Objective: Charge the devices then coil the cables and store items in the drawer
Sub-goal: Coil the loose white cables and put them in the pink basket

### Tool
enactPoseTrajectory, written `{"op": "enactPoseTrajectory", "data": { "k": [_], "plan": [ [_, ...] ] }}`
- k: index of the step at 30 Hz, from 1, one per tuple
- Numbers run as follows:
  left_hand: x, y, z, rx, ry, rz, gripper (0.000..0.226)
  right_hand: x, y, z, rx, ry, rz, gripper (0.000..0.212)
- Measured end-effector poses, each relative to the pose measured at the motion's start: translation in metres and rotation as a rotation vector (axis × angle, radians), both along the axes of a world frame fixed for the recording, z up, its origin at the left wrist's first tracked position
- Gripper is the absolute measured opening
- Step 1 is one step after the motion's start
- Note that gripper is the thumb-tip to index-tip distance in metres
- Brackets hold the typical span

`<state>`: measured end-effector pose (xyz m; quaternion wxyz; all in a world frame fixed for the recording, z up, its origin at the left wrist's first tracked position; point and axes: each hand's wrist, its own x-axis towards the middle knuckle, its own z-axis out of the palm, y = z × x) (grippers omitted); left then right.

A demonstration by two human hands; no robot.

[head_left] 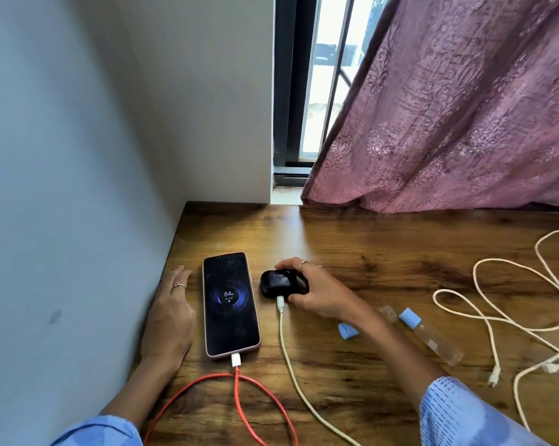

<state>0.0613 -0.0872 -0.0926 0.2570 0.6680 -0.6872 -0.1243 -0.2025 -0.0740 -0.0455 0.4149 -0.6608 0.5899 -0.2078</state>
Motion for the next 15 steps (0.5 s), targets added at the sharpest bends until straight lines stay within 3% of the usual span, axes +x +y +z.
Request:
{"op": "enactPoseTrajectory", "data": {
  "k": [5,10,15],
  "plan": [
    [0.000,0.000,0.003,-0.005,0.044,-0.003,0.056,-0.002,0.006,0.004,-0.037,0.099,0.010,0.068],
    [-0.004,-0.007,0.032,-0.027,0.499,0.173,0.048,-0.025,0.032,0.012,-0.109,0.095,-0.091,0.058],
    [-0.073,0.001,0.081,-0.146,0.488,-0.071,0.041,-0.058,0.059,0.026,-0.222,0.154,-0.225,0.050]
  ]
}}
